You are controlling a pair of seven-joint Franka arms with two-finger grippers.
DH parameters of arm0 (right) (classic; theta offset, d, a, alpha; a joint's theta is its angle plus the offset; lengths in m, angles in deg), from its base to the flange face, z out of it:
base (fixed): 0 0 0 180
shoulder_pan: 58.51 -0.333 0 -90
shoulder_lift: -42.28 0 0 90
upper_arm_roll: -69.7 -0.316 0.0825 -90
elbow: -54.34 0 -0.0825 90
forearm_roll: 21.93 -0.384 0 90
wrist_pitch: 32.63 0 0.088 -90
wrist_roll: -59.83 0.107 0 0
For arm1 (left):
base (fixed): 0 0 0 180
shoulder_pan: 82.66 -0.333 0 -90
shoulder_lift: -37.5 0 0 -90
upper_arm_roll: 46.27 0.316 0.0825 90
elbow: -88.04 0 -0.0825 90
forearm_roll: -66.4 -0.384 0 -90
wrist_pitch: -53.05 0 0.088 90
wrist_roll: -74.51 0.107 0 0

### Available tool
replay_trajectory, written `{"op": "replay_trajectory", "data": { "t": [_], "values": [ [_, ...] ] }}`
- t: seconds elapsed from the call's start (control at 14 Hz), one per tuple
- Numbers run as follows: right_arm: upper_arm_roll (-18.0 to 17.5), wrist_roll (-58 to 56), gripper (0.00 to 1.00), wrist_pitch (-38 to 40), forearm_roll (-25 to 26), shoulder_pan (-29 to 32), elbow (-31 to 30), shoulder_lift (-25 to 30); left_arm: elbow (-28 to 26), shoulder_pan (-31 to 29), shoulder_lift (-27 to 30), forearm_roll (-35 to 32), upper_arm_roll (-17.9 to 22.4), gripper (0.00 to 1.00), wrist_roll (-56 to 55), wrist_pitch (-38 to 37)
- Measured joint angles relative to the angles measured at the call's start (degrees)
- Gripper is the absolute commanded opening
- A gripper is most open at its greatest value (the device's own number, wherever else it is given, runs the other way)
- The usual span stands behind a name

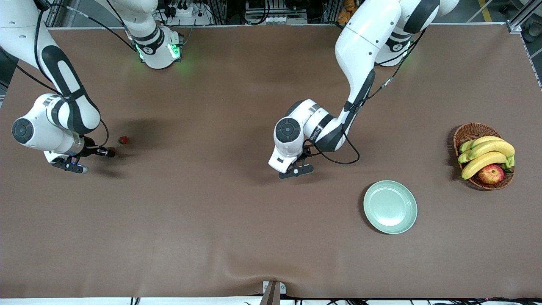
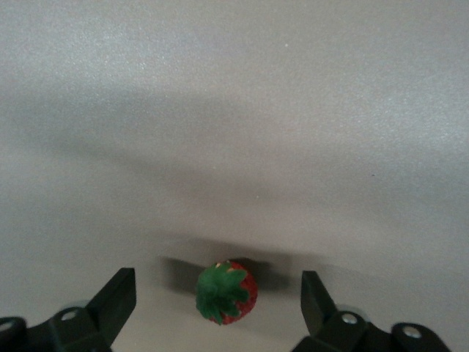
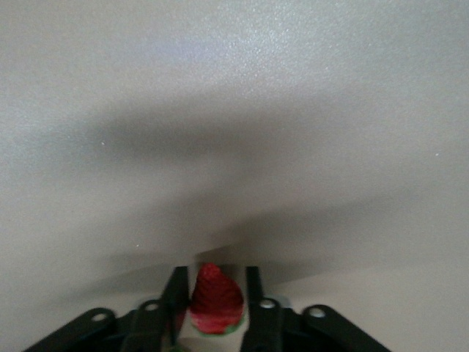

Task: Collect all strawberries into plate
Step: 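Grasp the middle strawberry with the left gripper while the right grasps another, then drop the strawberry onto the plate while the right gripper carries another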

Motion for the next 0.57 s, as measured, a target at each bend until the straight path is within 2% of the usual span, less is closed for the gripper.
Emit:
{"op": "replay_trajectory", "data": {
  "t": [0.07, 0.29, 0.36, 0.57],
  "values": [
    [-0.04, -0.01, 0.01, 0.0, 0.0, 0.0, 0.0, 0.0, 0.0, 0.01, 0.0, 0.0, 0.0, 0.94, -0.11, 0.0],
    [-0.28, -0.12, 0.0, 1.25, 0.04, -0.01, 0.45, 0.12, 0.0, 0.06, -0.01, 0.0, 0.0, 0.74, -0.22, 0.0],
    [-0.52, -0.12, 0.0, 3.1, 0.05, -0.04, 1.25, 0.28, 0.0, 0.09, -0.02, 0.0, -0.01, 0.64, -0.23, 0.0],
    [-1.09, -0.12, 0.0, 14.9, 0.05, -0.71, 8.29, 1.56, -0.05, 0.31, -0.19, 0.0, -0.04, 0.37, -1.09, 0.0]
  ]
}}
